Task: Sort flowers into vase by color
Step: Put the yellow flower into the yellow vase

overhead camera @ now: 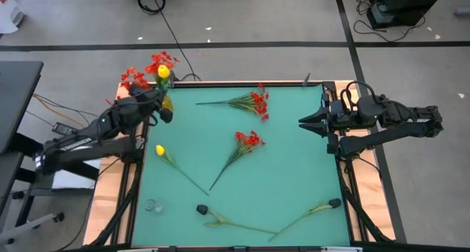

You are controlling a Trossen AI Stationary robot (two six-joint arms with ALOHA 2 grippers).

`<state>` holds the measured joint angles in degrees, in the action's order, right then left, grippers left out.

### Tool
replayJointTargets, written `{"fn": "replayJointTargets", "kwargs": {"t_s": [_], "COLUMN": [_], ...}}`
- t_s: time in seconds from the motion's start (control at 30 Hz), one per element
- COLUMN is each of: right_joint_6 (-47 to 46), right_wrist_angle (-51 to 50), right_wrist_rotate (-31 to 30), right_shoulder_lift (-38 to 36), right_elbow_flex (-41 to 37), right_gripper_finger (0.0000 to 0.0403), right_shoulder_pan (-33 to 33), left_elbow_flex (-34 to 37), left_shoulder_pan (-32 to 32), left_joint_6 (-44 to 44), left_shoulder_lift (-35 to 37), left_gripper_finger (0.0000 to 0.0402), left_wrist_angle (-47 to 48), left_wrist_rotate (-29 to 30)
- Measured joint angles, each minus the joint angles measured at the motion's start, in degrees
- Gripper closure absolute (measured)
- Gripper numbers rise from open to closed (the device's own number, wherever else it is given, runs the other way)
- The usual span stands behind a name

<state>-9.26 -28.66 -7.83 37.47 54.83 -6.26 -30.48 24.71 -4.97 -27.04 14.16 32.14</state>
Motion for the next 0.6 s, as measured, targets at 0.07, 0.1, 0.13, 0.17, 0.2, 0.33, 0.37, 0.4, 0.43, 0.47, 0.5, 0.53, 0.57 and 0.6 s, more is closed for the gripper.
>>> {"fn": "replayJointTargets", "kwargs": {"t_s": [0.07, 0.1, 0.13, 0.17, 0.2, 0.33, 0.37, 0.4, 0.43, 0.47, 0.5, 0.53, 0.57, 0.6], "right_joint_6": [0.0, 0.0, 0.0, 0.0, 0.0, 0.0, 0.0, 0.0, 0.0, 0.0, 0.0, 0.0, 0.0, 0.0], "right_wrist_angle": [0.0, 0.0, 0.0, 0.0, 0.02, 0.02, 0.01, 0.0, 0.0, 0.0, 0.01, 0.02, 0.02, 0.0], "right_wrist_rotate": [0.0, 0.01, 0.02, 0.02, 0.01, 0.0, 0.01, 0.02, 0.0, 0.02, 0.02, 0.01, 0.02, 0.0], "right_shoulder_lift": [0.0, 0.0, 0.02, 0.0, 0.0, 0.0, 0.0, 0.0, 0.01, 0.0, 0.0, 0.01, 0.0, 0.02], "right_elbow_flex": [0.0, 0.0, 0.0, 0.0, 0.0, 0.0, 0.0, 0.0, 0.0, 0.0, 0.0, 0.0, 0.0, 0.0], "right_gripper_finger": [0.0326, 0.0326, 0.0326, 0.0326, 0.0326, 0.0326, 0.0326, 0.0326, 0.0326, 0.0326, 0.0326, 0.0326, 0.0326, 0.0326], "right_shoulder_pan": [0.0, 0.0, 0.0, -0.02, -0.01, 0.0, 0.0, -0.01, 0.0, 0.0, -0.02, 0.0, 0.0, 0.0], "left_elbow_flex": [0.0, 0.0, 0.0, 0.0, 0.0, 0.0, 0.0, 0.0, 0.0, 0.0, 0.0, 0.06, 0.26, 0.62], "left_shoulder_pan": [3.64, 5.43, 7.04, 8.58, 10.04, 15.53, 16.77, 18.02, 19.19, 20.38, 21.43, 22.32, 23.15, 23.93], "left_joint_6": [-0.69, -0.75, -0.76, -0.82, -0.83, -1.57, -1.65, -1.49, -1.0, -0.64, -0.38, -0.1, 0.52, 1.35], "left_shoulder_lift": [0.06, 0.08, 0.06, 0.06, 0.06, 0.08, 0.08, 0.06, 0.03, -0.09, -0.37, -0.58, -0.81, -1.07], "left_gripper_finger": [0.0391, 0.0391, 0.0391, 0.0391, 0.0391, 0.0391, 0.0391, 0.0391, 0.0391, 0.0391, 0.0391, 0.0391, 0.0391, 0.0391], "left_wrist_angle": [-1.58, -2.09, -2.46, -2.63, -2.6, -2.76, -2.92, -3.01, -2.97, -2.98, -3.11, -3.21, -3.28, -3.5], "left_wrist_rotate": [-3.03, -4.58, -5.99, -7.11, -7.99, -8.42, -8.55, -9.26, -10.16, -11.34, -12.58, -13.82, -14.9, -15.74]}}
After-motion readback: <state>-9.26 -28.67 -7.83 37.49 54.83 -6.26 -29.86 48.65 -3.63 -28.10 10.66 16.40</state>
